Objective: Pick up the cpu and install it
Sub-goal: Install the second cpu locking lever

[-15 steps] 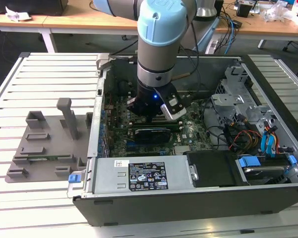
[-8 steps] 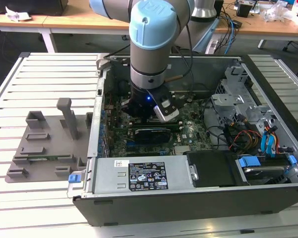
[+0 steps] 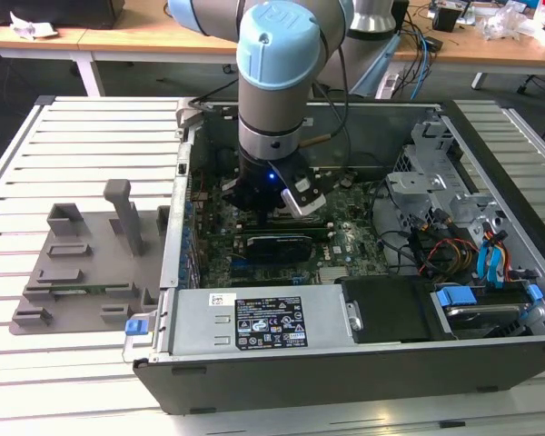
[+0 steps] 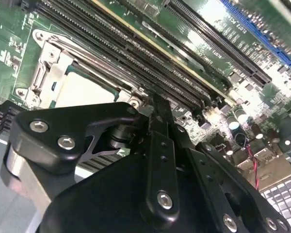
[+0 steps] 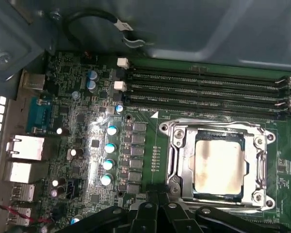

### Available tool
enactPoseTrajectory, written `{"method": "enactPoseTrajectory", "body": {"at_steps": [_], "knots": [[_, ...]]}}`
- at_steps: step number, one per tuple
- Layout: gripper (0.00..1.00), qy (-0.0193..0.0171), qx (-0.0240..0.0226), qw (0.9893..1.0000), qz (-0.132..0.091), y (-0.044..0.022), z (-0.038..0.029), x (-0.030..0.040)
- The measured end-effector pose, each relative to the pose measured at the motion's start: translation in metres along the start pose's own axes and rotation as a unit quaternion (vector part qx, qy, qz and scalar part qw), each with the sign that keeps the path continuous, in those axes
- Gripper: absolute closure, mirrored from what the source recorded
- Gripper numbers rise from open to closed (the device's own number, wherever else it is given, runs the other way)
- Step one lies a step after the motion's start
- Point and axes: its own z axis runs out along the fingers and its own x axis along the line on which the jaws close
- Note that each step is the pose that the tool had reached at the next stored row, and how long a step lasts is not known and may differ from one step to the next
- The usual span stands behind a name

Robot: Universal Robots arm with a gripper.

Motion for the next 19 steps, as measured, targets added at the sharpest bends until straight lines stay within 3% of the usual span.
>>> {"method": "enactPoseTrajectory", "body": {"at_steps": [3,4,6,8,9,12,17,18,19], "knots": [[0.89,0.0,0.0017,1.0,-0.001,0.0016,-0.0107,-0.0003],[0.89,0.0003,0.0039,1.0,-0.001,0.0018,-0.0113,-0.0015],[0.89,0.0012,0.0139,0.9999,-0.001,0.002,-0.0117,-0.0078],[0.89,0.0015,0.0168,0.9999,-0.001,0.0023,-0.0119,-0.0114],[0.89,0.002,0.0212,0.9998,-0.001,0.0031,-0.0119,-0.0165],[0.89,0.0025,0.0269,0.9996,-0.001,0.0044,-0.0119,-0.0236],[0.89,0.0042,0.0453,0.999,-0.001,0.0087,-0.0119,-0.0431],[0.89,0.0053,0.0553,0.9985,0.0,0.0146,-0.0149,-0.0539],[0.89,0.0054,0.0564,0.9984,0.0,0.0155,-0.0164,-0.0544]]}}
